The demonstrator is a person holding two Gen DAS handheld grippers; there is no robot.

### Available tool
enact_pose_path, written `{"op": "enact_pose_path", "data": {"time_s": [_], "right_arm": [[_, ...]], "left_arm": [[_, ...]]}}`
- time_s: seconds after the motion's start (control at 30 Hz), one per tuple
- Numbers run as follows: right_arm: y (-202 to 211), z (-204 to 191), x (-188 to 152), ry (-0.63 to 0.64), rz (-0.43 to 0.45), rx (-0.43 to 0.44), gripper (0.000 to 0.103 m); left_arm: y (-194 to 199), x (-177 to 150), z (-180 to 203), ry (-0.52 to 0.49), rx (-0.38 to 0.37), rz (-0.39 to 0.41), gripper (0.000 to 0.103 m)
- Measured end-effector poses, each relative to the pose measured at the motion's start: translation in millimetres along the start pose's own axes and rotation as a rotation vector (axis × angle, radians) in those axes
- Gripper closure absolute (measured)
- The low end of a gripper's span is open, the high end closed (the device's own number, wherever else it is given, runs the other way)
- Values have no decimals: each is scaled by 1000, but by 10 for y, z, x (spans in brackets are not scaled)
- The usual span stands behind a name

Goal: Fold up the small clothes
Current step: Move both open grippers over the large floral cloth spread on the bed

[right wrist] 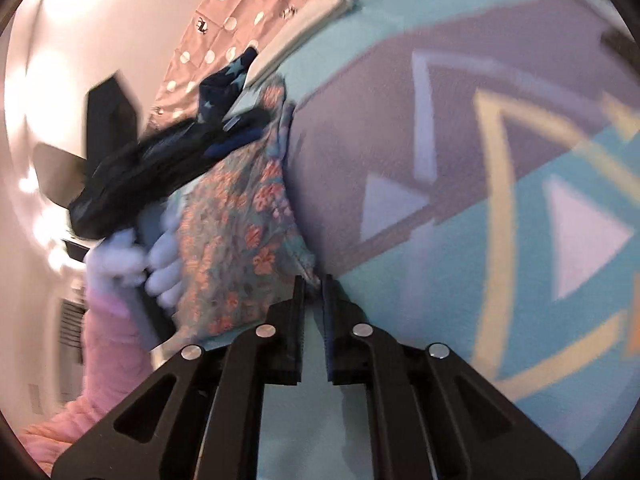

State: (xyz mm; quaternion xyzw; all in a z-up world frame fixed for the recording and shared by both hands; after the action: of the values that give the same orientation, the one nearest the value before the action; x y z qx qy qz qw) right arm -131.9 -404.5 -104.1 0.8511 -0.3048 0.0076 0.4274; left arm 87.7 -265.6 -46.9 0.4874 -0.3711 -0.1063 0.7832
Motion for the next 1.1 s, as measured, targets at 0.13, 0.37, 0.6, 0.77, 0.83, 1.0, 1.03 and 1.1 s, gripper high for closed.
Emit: {"op": "enact_pose_path", "data": {"time_s": [0.13,0.37,0.6,0.77,0.83,1.0,1.03,1.1], "right_arm": [[220,-175,20,110,113,-139,89],[-15,-854,104,301,146,-178,78],[-769,-1983,-111,539,15,-62,70],[-1229,-2584,-408,650,-103,-18,69],[-1333,-2749,-505,677,-130,-21,69],[-1396,-2889,-600,693,-135,-69,68],[-1403,-2884,-591,684,-135,-78,68],[-1428,-2871,-574,661,-136,-92,68]], "left_arm": [[701,-592,-529,111,33,134,41],[1849,-1932,-1601,427,112,351,44],[2349,-2998,-1994,538,39,414,80],[2258,-3264,-1999,477,-49,389,80],[2150,-3264,-1950,422,-60,351,79],[1910,-3256,-1980,370,-61,291,67],[1895,-3262,-2013,375,-65,293,67],[1904,-3274,-2056,378,-76,303,66]]}}
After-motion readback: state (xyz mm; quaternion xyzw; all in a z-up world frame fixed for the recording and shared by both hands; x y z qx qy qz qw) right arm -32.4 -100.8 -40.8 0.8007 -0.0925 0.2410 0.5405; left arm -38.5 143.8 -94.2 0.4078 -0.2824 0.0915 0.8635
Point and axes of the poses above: each gripper's, at about its wrist camera, not at the fingertips, and y roughly against the way its jaws point, z to its right, x to its top, the point moved 3 cm from there along -y, roughly the way its jaws point, and after that the axes turned 9 degrees about -z, right-handed, at the moved point
